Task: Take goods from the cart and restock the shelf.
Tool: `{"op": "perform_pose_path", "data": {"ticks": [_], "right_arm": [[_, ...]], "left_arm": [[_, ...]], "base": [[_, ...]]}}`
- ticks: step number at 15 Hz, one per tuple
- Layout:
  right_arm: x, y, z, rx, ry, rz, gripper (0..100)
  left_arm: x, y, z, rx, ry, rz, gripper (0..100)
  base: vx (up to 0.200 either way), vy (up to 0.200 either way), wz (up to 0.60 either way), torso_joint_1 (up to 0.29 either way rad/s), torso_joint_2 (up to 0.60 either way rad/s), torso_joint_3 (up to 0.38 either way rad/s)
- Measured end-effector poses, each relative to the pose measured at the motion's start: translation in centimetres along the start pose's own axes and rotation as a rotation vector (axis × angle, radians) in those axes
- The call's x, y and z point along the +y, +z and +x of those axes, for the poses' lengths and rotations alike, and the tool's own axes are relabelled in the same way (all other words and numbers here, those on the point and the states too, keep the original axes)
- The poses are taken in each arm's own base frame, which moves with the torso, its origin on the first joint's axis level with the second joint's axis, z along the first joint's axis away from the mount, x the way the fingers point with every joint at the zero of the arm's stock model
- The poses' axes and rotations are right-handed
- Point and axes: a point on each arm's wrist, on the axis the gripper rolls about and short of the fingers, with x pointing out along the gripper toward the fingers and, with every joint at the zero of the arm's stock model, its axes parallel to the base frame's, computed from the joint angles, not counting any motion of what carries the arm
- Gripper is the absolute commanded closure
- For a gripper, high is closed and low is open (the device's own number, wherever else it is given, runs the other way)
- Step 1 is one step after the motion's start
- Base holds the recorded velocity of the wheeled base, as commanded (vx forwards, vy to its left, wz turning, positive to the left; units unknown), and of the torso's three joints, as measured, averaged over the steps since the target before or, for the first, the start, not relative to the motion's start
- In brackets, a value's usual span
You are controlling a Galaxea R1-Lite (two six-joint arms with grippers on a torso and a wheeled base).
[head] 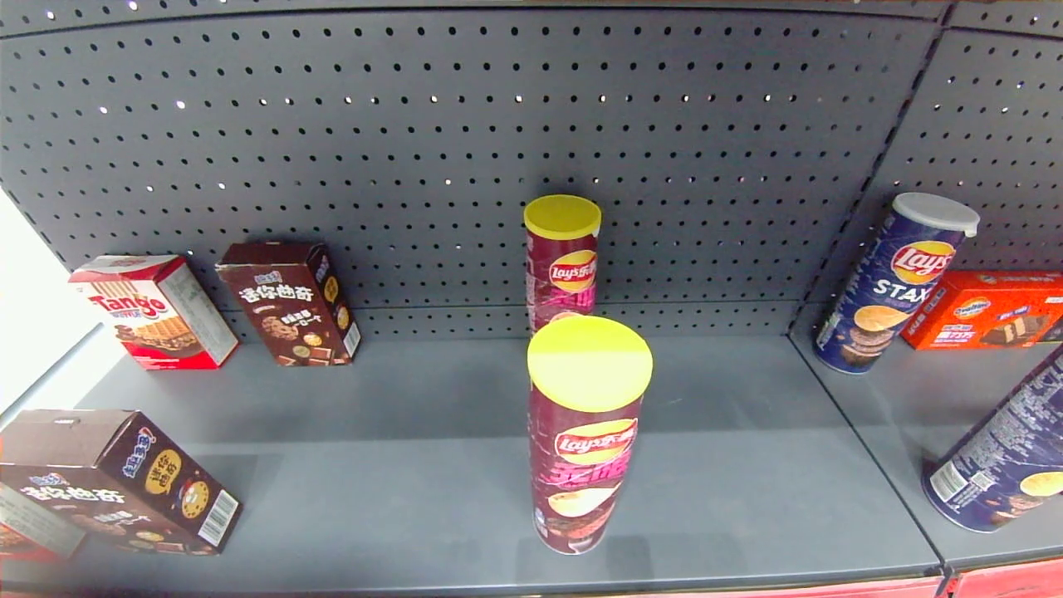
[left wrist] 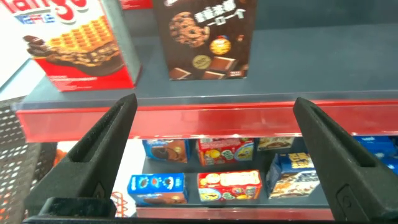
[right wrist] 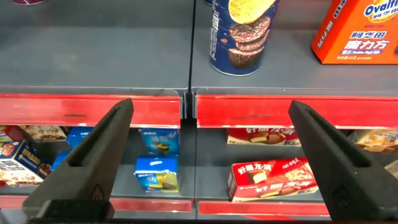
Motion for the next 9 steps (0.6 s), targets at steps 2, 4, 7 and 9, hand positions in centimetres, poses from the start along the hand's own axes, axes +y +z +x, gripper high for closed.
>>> {"op": "perform_pose_path", "data": {"ticks": [2, 4, 7, 9], "right_arm": [[0.00, 0.00, 0.00, 0.000, 0.001, -0.001, 0], [0.00, 0.00, 0.00, 0.000, 0.001, -0.001, 0], [0.00, -0.01, 0.00, 0.001, 0.002, -0.002, 0], [0.00, 0.01, 0.00, -0.001, 0.002, -0.002, 0]], "left_arm": [[0.01, 0.00, 0.00, 0.000, 0.004, -0.001, 0], [0.02, 0.00, 0.00, 0.000, 0.007, -0.003, 0], [0.00, -0.01, 0.00, 0.001, 0.002, -0.015, 0], [0.01, 0.05, -0.01, -0.002, 0.003, -0.031, 0]], "base": [[0.000, 0.000, 0.00, 0.000, 0.00, 0.000], [-0.100, 0.000, 0.00, 0.001, 0.00, 0.004], [-0.067, 0.000, 0.00, 0.001, 0.00, -0.001], [0.000, 0.000, 0.30, 0.001, 0.00, 0.006]]}}
